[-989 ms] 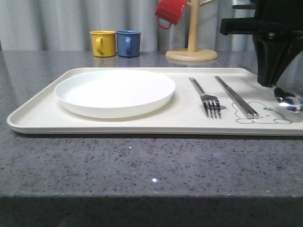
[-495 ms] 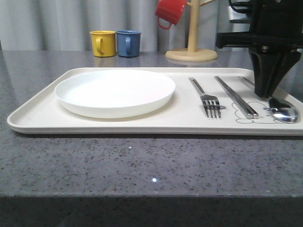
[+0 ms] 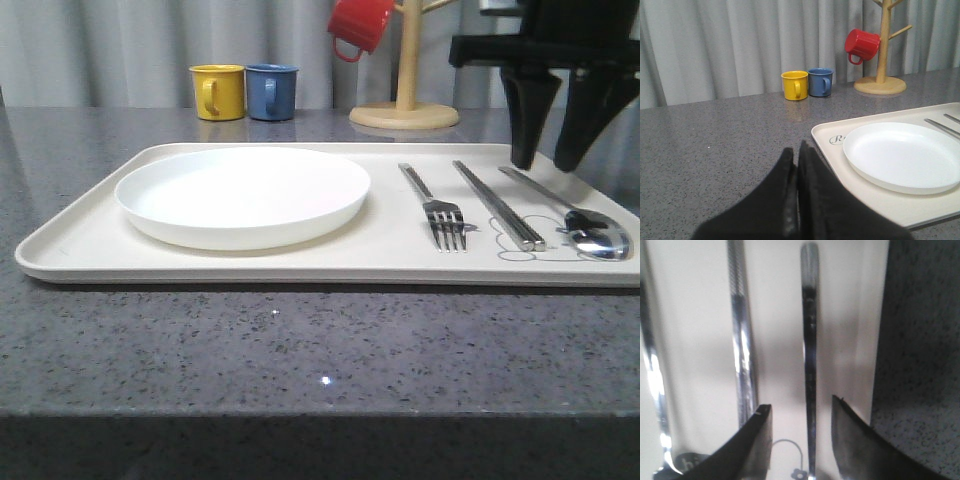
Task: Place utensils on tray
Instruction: 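Lay the spoon on the tray beside the chopsticks and release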
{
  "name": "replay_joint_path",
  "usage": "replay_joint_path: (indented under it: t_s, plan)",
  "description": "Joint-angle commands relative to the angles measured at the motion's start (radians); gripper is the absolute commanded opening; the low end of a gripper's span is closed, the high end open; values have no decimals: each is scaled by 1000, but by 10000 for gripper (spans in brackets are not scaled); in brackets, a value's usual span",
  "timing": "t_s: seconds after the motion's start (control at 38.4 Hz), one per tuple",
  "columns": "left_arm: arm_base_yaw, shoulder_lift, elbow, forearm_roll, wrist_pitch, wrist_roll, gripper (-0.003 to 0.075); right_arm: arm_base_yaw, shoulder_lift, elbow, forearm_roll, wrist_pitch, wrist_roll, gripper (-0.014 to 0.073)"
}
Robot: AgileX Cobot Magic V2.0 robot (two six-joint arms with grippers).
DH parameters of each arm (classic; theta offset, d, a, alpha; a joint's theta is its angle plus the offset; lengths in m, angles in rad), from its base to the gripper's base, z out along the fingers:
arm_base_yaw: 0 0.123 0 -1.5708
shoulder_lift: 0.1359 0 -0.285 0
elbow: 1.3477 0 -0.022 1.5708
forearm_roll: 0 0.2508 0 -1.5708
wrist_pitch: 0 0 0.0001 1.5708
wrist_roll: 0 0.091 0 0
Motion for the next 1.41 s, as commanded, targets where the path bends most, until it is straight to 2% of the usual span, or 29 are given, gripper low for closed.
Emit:
replay_joint_path:
  t_s: [0.0, 0.08, 0.21, 0.31, 0.47, 0.6, 0.65, 0.91, 0.99, 1.07, 1.17, 1.38]
  plan:
    - [1, 14, -25, -9, -85, -9, -18, -4, -64, -96, -13, 110, -17, 339]
    - [1, 14, -25, -9, -85, -9, -18, 0, -105, -134, -12, 110, -44, 293]
    - [1, 14, -25, -9, -85, -9, -18, 5, -202, -119, -20, 109, -134, 25]
    - [1, 14, -25, -9, -85, -9, -18, 5, -285, -92, -40, 104, -177, -75]
    - [1, 14, -25, -9, -85, -9, -18, 5, -425, 16, -92, 6, -202, -69]
    - [1, 14, -25, -9, -85, -9, -18, 5, -570, 201, -108, -149, -231, -69]
    - [1, 14, -25, -9, -85, -9, -18, 5, -645, 306, -114, -224, -248, -69]
    - [1, 14, -25, -9, -85, -9, -18, 5, -1134, 975, -135, -783, -256, -69]
    - [1, 14, -25, -9, -85, -9, -18, 5, -1289, 1122, -144, -886, -256, -69]
    - [1, 14, -25, -9, -85, -9, -18, 5, -1432, 1218, -144, -934, -256, -69]
    - [1, 14, -25, -9, -85, -9, -18, 5, -1551, 1255, -144, -980, -256, -69]
    - [1, 14, -25, -9, -85, -9, -18, 5, -1601, 1256, -144, -989, -256, -69]
